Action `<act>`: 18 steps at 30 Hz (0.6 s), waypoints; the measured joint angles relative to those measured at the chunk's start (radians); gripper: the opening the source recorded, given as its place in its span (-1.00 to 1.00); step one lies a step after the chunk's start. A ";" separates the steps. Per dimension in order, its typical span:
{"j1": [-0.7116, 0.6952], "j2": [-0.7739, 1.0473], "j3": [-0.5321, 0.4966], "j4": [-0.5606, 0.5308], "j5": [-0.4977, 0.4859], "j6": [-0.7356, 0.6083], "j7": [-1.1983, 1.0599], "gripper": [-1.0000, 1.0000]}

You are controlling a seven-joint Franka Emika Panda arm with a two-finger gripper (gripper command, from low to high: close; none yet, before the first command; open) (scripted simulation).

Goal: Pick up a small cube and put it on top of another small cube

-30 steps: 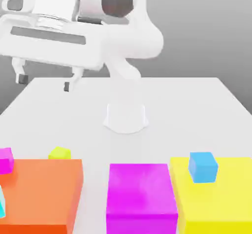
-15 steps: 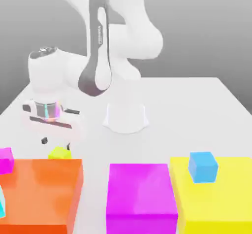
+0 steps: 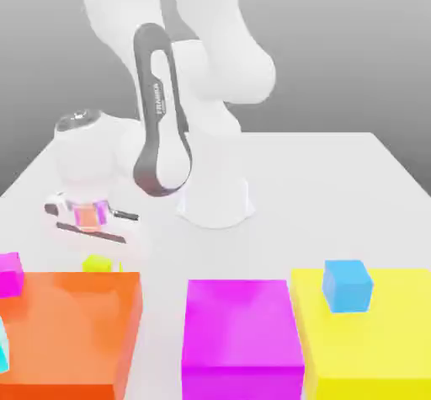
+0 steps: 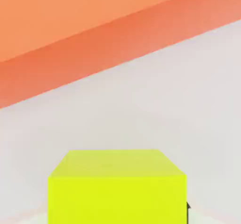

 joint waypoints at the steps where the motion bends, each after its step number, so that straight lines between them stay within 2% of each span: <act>1: 0.004 -0.036 -0.017 -0.007 -0.046 -0.028 0.033 -1.00; 4: -0.017 -0.144 -0.023 -0.028 -0.133 -0.115 0.090 -1.00; 6: -0.029 -0.144 -0.037 0.002 -0.092 -0.163 0.020 -1.00; 11: -0.080 -0.041 -0.039 0.170 0.018 -0.280 -0.139 -1.00; 18: -0.153 0.122 -0.070 0.423 0.035 -0.439 -0.256 -1.00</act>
